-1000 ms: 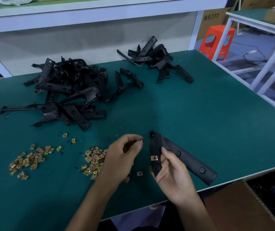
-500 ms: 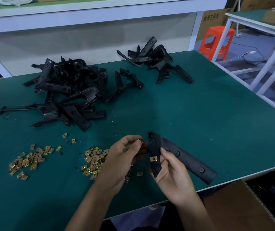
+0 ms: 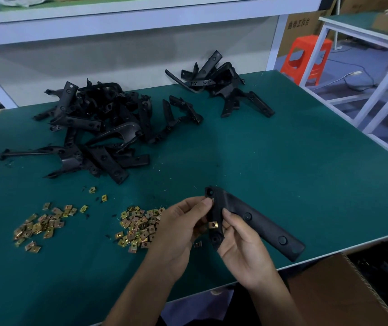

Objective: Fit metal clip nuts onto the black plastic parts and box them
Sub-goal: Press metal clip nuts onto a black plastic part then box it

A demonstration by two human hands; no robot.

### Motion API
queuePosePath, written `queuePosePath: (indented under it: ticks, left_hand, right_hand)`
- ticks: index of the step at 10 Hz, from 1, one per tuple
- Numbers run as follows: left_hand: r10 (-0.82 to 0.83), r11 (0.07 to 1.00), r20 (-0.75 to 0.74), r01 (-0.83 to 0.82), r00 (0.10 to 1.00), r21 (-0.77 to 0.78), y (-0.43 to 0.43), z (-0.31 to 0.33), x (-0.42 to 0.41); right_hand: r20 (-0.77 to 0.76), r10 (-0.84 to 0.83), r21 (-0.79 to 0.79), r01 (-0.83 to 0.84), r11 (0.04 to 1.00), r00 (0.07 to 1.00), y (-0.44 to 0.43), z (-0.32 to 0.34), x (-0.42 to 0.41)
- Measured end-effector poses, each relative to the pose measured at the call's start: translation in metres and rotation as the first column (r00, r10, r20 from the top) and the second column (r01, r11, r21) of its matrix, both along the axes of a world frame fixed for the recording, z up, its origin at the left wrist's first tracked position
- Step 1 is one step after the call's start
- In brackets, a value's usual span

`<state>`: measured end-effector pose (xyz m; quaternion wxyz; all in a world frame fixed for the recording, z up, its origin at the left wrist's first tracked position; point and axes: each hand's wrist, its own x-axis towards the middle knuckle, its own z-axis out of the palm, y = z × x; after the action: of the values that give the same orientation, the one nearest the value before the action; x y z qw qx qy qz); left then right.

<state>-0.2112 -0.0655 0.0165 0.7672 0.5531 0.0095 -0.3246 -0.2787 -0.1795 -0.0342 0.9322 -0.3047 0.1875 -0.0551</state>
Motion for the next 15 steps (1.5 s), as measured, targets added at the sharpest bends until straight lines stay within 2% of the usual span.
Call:
queuePosePath:
  ticks: [1,4,6,7,8,9,10,11,12,13,14,15]
  left_hand:
    - [-0.024,0.999,-0.005,0.024,1.0,-0.033,0.001,0.0,-0.004]
    - [-0.032,0.973,0.194,-0.014,0.98,0.229,0.012,-0.002,0.001]
    - [-0.176,0.913,0.342,0.024,0.923,0.406,0.009,-0.008,0.009]
    - [-0.298,0.861,0.384,0.073,0.874,0.503,0.018,-0.01,0.009]
    - [-0.286,0.876,0.342,0.1,0.895,0.471,0.022,-0.017,0.013]
    - [-0.35,0.855,0.322,0.16,0.88,0.493,0.026,-0.021,0.014]
    - [-0.339,0.864,0.343,0.146,0.876,0.481,0.026,-0.013,0.006]
    - [-0.335,0.876,0.34,0.157,0.879,0.457,0.025,-0.004,0.0]
    - [-0.286,0.87,0.426,0.046,0.858,0.491,0.031,-0.006,0.013]
    - [-0.287,0.799,0.571,-0.137,0.769,0.585,0.042,-0.011,0.041]
    - [-0.34,0.692,0.701,-0.338,0.627,0.638,0.052,-0.012,0.082]
    - [-0.436,0.522,0.722,-0.503,0.537,0.689,0.054,-0.015,0.124]
  right_hand:
    - [0.019,0.0,-0.017,0.0,1.0,1.0,0.001,-0.003,0.0]
    - [0.023,0.01,-0.077,-0.008,0.997,1.0,0.011,-0.001,0.006]
    - [0.016,-0.063,-0.05,0.064,0.997,0.998,0.008,0.002,-0.013]
    - [0.02,-0.165,0.058,0.164,0.985,0.986,-0.019,0.007,-0.053]
    - [-0.028,-0.411,0.098,0.411,0.906,0.911,-0.065,0.01,-0.11]
    - [-0.129,-0.718,0.065,0.728,0.682,0.684,-0.117,0.016,-0.169]
    - [-0.269,-0.856,0.12,0.898,0.424,0.44,-0.16,0.017,-0.218]
    - [-0.347,-0.853,0.153,0.921,0.359,0.39,-0.172,0.013,-0.223]
    - [-0.478,-0.777,-0.015,0.88,0.474,0.41,-0.145,0.019,-0.196]
    - [-0.115,-0.735,-0.176,0.715,0.677,0.668,-0.111,0.014,-0.146]
    - [0.011,-0.576,-0.653,0.442,0.615,0.818,-0.069,0.004,-0.072]
    - [0.063,-0.41,-0.737,0.319,0.596,0.91,-0.02,0.015,-0.019]
